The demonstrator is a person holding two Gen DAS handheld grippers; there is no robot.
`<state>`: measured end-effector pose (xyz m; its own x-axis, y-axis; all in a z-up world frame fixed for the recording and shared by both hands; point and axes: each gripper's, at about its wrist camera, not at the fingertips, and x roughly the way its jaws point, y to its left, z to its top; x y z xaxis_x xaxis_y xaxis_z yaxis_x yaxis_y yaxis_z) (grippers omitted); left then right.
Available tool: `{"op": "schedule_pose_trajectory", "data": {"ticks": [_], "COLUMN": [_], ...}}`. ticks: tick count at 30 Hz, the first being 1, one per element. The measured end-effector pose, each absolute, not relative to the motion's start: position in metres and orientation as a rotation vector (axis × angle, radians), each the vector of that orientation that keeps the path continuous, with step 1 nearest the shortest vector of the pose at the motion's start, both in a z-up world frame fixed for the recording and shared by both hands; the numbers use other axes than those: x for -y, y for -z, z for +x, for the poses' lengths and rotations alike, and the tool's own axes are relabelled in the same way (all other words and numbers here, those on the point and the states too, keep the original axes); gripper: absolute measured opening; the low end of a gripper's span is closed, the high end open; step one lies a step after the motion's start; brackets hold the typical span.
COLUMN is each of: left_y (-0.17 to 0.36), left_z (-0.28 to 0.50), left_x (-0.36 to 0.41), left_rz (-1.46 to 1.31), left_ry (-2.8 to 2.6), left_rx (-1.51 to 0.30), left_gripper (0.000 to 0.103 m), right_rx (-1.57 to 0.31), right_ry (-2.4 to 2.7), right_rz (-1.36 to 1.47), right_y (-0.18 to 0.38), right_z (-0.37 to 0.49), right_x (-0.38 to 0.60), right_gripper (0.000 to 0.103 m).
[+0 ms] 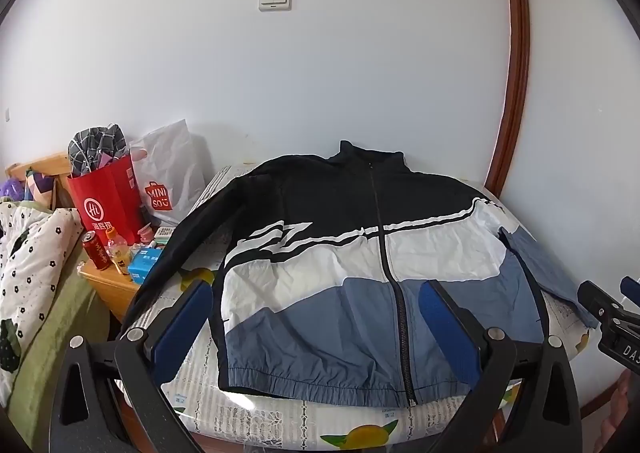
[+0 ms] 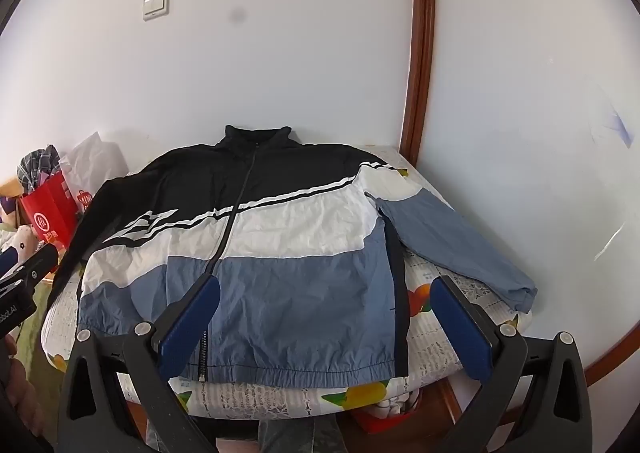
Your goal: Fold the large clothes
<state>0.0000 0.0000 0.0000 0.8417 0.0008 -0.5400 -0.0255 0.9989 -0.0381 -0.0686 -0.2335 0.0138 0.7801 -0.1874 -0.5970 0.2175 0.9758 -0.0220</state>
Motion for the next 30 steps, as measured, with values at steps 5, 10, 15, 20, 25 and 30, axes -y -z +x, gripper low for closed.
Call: {"op": "schedule_pose_trajectory", "data": {"ticks": [5, 10, 15, 20, 25, 30], "left_y": [0.001, 0.001, 0.002, 0.009, 0.002, -0.01], "left_z": [0.0, 0.0, 0.0, 0.001, -0.005, -0.005], "left_x": [0.001, 0.0, 0.001, -0.005, -0.003, 0.003], "left_rz": [-0.045, -0.047, -0.045, -0.046, -0.049, -0.044], "left_ry": [-0.013, -0.012, -0.011, -0.011, -0.011, -0.006], "left_rx": [-0.571, -0.571, -0.563, -0.557, -0.555, -0.519], "left_gripper": [0.103, 0.103, 0.103, 0.103, 0.103, 0.103], "right_rx": [-0.638, -0.639, -0.639, -0.638, -0.635, -0.633], "right_ry": [0.227, 0.228, 0.231, 0.232, 0.23, 0.233], "right_rz": [0.044, 0.043, 0.043, 0.044, 0.045, 0.045], "right_y": [-0.013, -0.013, -0.013, -0.014, -0.015, -0.017], "right_z": [-0.069, -0.07, -0.07, -0.07, -0.071, -0.071], "right_x": [0.234, 0.234, 0.233, 0.234, 0.234, 0.234], "right_gripper": [0.103, 0.103, 0.103, 0.103, 0.103, 0.103]}}
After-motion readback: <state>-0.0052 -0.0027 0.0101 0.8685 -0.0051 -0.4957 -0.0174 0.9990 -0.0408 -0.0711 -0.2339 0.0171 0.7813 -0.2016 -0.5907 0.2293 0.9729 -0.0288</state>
